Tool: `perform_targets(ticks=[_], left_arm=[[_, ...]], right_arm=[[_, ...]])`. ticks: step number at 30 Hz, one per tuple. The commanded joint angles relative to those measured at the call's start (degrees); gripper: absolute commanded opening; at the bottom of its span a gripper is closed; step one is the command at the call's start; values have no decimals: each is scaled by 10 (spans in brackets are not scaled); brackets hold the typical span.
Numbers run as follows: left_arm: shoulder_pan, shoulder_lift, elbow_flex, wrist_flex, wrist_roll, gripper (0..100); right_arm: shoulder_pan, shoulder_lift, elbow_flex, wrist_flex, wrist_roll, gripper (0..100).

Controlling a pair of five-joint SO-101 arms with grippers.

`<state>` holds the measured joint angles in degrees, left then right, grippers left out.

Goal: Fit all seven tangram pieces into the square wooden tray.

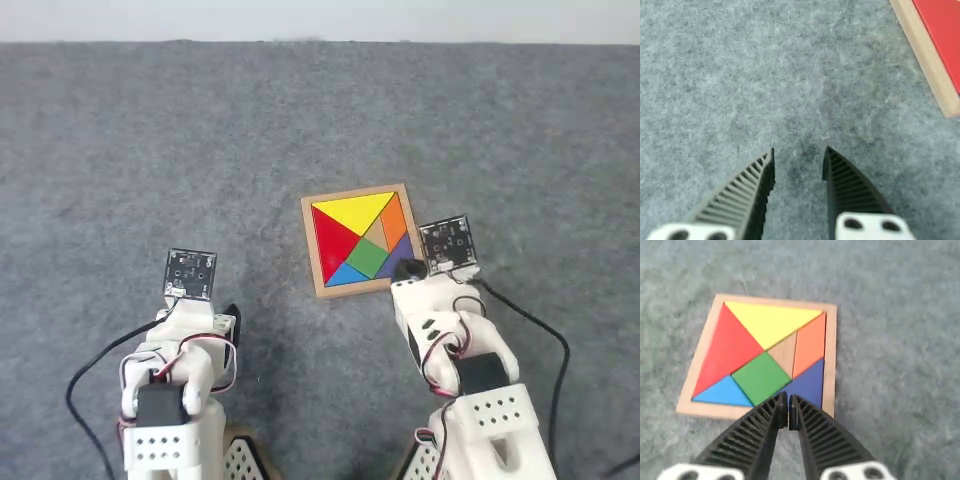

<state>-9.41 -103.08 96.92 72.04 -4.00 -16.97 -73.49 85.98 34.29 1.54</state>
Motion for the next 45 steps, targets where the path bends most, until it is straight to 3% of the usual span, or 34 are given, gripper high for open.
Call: perform_targets(ticks=[1, 7, 17, 24, 31, 45], left_arm=[[1, -16, -5, 5, -4, 153], [1, -16, -5, 5, -4, 153], [1, -16, -5, 5, -4, 153], [1, -16, -5, 5, -4, 153], [1, -16, -5, 5, -4, 153], [1, -16, -5, 5, -4, 153]], right_arm=[[-4, -20, -9, 58, 32, 11], [-2, -20, -9, 145, 49, 9], [0, -29, -6, 166, 47, 9], [7, -168, 108, 139, 51, 9], [38, -308, 105, 265, 58, 11], [69, -294, 105, 322, 58, 12]])
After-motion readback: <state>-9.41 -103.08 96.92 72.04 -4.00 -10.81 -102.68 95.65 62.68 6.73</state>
